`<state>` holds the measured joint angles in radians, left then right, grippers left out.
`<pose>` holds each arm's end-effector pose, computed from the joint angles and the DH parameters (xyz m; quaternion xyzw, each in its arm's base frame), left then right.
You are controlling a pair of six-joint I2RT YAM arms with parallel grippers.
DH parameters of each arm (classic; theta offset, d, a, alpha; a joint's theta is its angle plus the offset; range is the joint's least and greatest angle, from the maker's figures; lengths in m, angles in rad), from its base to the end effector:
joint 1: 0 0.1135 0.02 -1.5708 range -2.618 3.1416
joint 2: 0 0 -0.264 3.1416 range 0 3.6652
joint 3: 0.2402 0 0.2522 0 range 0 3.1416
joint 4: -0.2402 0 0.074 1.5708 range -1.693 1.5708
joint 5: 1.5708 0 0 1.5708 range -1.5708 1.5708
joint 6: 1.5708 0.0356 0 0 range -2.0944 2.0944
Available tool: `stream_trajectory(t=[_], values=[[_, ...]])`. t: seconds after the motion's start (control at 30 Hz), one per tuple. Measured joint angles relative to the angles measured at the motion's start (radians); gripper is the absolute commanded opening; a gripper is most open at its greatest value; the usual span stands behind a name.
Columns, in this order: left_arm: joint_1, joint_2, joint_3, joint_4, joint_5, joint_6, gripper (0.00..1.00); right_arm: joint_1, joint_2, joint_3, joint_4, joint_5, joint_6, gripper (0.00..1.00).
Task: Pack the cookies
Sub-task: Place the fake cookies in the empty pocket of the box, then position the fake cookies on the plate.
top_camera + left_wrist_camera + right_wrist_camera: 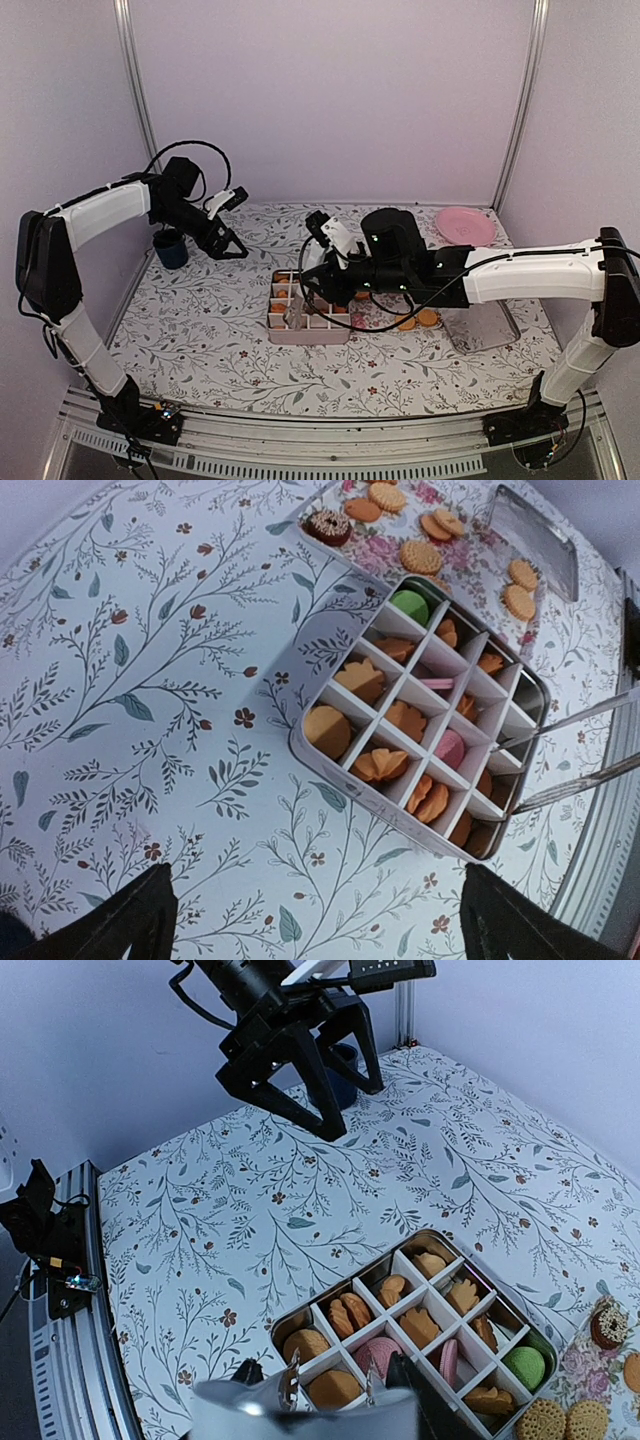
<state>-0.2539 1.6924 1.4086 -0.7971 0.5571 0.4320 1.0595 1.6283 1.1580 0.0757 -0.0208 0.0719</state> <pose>0.3370 -0.1069 0.2726 0.3765 0.8560 -0.2450 0.2560 0.1862 0.3334 0.2774 -0.3994 0.7298 0.3047 0.4637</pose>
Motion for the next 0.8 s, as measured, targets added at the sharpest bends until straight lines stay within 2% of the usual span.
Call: stream_trajectory(t=[0.37,0.63,0.8], values=[[0.0,0.0,0.0,0.0,0.003,0.0,0.99,-0.036,-0.054,0.0,-0.009,0.016,-0.005,0.4],[0.001,0.0,0.0,0.0,0.0,0.0,0.99,-0.213,-0.186,0.0,-0.01,0.047,-0.031,0.38],[0.002,-0.002,0.0,0.0,-0.017,-0.004,0.99,-0.329,-0.195,-0.005,-0.011,0.072,-0.047,0.38]])
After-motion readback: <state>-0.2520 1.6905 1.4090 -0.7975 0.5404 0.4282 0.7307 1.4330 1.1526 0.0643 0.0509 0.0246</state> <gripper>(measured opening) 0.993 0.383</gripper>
